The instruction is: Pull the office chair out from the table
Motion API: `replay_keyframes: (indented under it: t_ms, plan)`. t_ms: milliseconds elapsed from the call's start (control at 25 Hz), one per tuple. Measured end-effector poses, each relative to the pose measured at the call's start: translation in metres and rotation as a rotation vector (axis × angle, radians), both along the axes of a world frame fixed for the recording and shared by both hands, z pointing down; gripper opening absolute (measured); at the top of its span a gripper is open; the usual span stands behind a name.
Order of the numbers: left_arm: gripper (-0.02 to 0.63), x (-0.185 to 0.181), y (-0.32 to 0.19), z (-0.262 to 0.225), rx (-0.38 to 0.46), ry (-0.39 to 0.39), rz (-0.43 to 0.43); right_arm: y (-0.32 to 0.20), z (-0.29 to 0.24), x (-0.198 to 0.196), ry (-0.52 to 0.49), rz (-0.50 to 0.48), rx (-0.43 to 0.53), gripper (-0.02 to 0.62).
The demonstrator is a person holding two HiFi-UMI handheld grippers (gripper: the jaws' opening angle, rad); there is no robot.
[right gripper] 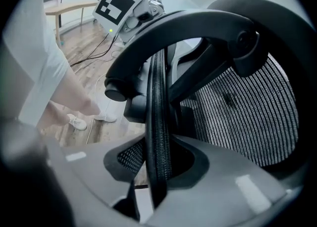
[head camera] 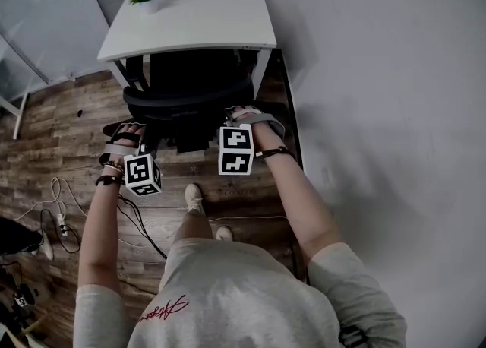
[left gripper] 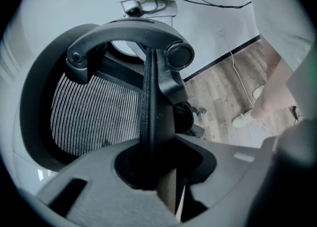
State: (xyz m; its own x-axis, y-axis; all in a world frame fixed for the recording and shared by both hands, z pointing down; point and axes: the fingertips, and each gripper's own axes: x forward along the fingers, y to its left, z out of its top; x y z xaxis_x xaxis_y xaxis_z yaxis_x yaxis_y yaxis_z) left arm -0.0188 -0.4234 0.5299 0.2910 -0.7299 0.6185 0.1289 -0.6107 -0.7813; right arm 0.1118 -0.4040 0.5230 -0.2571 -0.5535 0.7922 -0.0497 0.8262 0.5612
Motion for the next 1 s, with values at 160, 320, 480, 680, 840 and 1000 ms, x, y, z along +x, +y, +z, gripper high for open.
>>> replay_keyframes:
  t_ms: [160, 320, 480, 680, 840, 1000]
  plan:
    - [0.084, -0.0005, -0.0031, 0.0006, -0.003, -0.003, -0.007, -0.0019, 0.0002, 0.0009, -0.001, 0.004, 0.002, 0.107]
    - [0.084, 0.0, -0.0001, 0.0008, -0.012, -0.003, -0.006, 0.0006, 0.0007, 0.0006, -0.001, 0.006, -0.001, 0.107]
    - [0.084, -0.0003, 0.0011, 0.0001, -0.016, 0.001, -0.007, 0.0009, -0.0009, 0.0001, 0.001, 0.005, 0.001, 0.107]
    - [0.084, -0.0003, 0.0036, 0.0001, -0.016, 0.002, -0.01, 0.0027, -0.0006, 0.0006, 0.006, 0.003, 0.001, 0.107]
    - [0.084, 0.0012, 0.0058, -0.0002, -0.012, -0.001, -0.01, 0.0054, -0.0004, 0.0019, 0.003, 0.007, -0.005, 0.107]
    - [0.084, -0.0011, 0.0062, -0.0017, -0.008, -0.004, -0.002, 0.007, -0.0011, -0.0004, 0.005, 0.012, -0.01, 0.107]
